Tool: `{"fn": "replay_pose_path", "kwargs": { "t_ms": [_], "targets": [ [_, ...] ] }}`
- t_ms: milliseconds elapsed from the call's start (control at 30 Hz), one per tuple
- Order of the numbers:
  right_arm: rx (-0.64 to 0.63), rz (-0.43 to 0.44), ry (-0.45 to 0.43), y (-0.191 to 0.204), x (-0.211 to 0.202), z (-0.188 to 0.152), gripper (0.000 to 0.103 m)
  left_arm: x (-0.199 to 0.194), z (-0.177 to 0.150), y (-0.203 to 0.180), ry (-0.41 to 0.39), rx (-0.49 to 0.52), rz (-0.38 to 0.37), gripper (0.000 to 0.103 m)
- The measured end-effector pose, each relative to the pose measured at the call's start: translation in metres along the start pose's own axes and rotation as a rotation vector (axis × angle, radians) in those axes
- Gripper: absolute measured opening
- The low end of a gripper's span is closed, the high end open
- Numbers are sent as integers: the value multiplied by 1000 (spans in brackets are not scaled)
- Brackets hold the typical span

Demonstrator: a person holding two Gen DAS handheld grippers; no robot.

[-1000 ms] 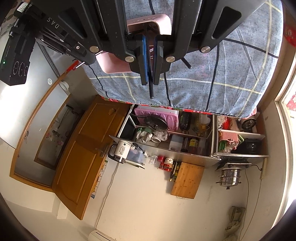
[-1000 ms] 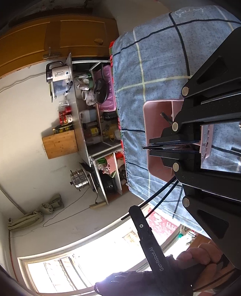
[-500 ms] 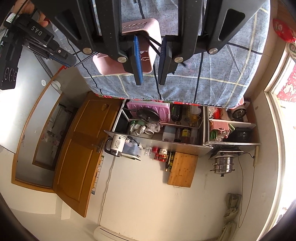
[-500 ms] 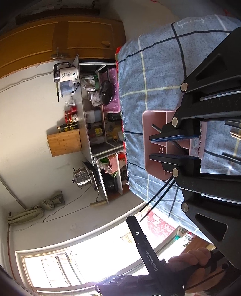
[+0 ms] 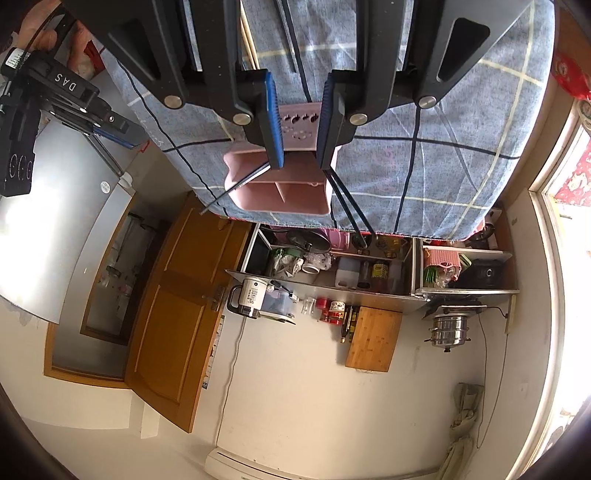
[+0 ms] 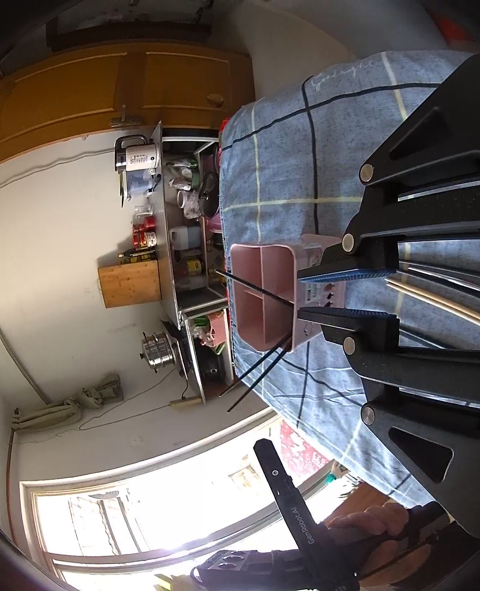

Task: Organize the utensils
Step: 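Lower the chopsticks into the basket and open both tools, then withdraw both open tools from the basket toward the remaining chopsticks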

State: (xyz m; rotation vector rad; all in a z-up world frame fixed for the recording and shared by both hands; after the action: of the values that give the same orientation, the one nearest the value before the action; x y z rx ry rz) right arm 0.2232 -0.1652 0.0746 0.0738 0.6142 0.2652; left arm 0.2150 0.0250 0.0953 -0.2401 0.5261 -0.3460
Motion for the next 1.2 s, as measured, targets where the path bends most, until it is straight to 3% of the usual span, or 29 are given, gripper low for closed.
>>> {"fn": "replay_pose_path", "kwargs": {
  "t_ms": [233,367,733,1200],
  "targets": [
    [-23,-3,2,-2,-26,-35,14,-23,-46,-22,17,31,-4,18],
    [-25,-9,10,-2,-36,-54,25,-34,-66,-30,20,41,2,18],
    [-29,-34,38,-6,-54,-91,25,-49,-114,-36,65,30,-3,18],
    [-38,-47,98,-8,-33,-109,25,-24,-136,-27,140,12,-4,18]
  ]
}}
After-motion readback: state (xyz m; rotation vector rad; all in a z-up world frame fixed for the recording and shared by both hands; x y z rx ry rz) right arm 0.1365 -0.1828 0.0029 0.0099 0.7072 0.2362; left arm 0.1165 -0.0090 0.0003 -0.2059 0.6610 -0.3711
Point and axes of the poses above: each gripper's, at about its wrist camera, not at the fingertips, and x roughly the way its jaws point, y to its left, z to its top, the point moved 6 cm from there along x, roughly the way its jaws point, and after that the axes turned 9 degrees about -z, right-handed, at the moved point
